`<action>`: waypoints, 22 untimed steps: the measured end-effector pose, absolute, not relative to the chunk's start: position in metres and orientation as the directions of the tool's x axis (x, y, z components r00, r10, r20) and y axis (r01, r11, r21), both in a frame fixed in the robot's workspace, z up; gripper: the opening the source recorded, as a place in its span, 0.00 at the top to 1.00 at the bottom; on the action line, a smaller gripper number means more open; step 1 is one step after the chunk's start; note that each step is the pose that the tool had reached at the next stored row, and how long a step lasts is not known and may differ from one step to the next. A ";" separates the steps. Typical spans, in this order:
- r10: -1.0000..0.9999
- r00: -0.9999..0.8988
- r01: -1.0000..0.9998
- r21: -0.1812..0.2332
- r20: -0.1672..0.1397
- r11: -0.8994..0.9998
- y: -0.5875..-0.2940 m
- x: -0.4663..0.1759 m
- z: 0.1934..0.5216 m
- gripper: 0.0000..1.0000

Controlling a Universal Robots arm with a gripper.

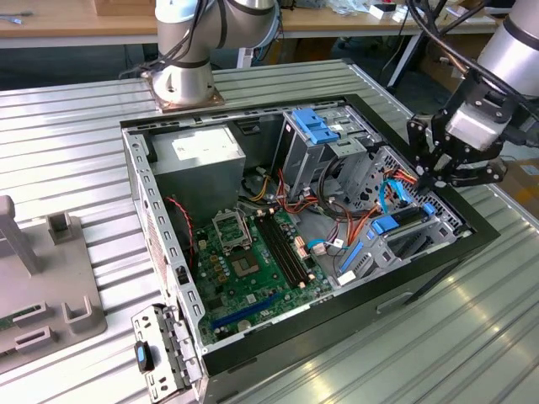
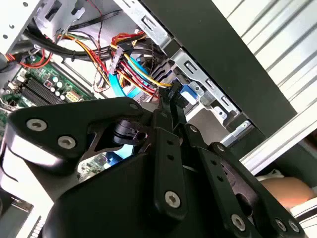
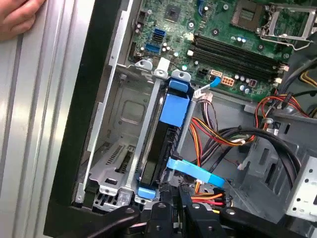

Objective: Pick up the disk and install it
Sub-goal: 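Insert the first disk wire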

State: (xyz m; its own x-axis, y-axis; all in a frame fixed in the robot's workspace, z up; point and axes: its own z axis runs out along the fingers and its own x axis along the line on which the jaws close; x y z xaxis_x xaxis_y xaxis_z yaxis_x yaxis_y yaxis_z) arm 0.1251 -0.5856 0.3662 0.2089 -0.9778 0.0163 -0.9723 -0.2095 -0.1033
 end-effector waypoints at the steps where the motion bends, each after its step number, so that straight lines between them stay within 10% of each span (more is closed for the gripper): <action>1: -0.987 0.162 -0.981 -0.103 0.016 -0.163 -0.586 0.120 0.365 0.83; 22: -0.998 0.063 -0.992 -0.110 0.016 -0.065 -0.598 0.106 0.359 0.83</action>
State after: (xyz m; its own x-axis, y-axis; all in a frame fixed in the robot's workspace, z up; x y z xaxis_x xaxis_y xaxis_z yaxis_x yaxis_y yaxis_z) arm 0.1058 -0.5984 0.3588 0.0632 -0.9979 0.0165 -0.9919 -0.0647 -0.1096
